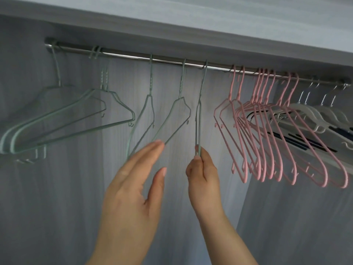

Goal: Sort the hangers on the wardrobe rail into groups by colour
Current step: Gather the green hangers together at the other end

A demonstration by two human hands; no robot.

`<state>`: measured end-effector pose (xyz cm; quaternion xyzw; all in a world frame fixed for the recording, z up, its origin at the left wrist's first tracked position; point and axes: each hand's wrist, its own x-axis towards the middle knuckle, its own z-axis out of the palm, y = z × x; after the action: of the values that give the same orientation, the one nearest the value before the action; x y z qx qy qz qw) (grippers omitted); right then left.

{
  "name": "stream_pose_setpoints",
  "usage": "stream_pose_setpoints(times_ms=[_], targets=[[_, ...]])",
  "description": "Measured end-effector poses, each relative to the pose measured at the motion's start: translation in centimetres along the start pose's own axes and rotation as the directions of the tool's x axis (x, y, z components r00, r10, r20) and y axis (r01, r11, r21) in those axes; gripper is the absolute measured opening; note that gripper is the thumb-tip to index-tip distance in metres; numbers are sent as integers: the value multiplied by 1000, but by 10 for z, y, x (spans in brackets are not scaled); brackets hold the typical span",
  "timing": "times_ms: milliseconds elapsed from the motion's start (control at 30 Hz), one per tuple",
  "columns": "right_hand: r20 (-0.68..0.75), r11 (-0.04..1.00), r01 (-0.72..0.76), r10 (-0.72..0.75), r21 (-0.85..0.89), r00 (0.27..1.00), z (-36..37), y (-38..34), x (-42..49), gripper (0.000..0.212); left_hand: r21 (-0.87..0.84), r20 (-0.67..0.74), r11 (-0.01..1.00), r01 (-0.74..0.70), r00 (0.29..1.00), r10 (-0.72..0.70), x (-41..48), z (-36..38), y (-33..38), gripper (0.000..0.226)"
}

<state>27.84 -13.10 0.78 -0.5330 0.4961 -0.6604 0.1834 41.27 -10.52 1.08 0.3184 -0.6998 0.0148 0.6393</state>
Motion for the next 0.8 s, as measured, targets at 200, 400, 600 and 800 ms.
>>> stream_pose_setpoints(times_ms=[200,400,600,800], targets=[[28,950,80,-75,-300,997,-4,15,-27,59,139,179,987,77,979,-101,-3,28,-10,57],[-98,731,430,-556,-531,825,9,31,-74,63,180,217,963,202,946,-240,2,55,-23,62],[-82,814,367,-447,-450,891,-3,51,-78,72,-75,343,920,385,876,-339,17,76,-32,44],[-71,851,268,-334,-452,940,-11,74,-81,68,-107,401,941,320,880,-254,18,93,-14,46]])
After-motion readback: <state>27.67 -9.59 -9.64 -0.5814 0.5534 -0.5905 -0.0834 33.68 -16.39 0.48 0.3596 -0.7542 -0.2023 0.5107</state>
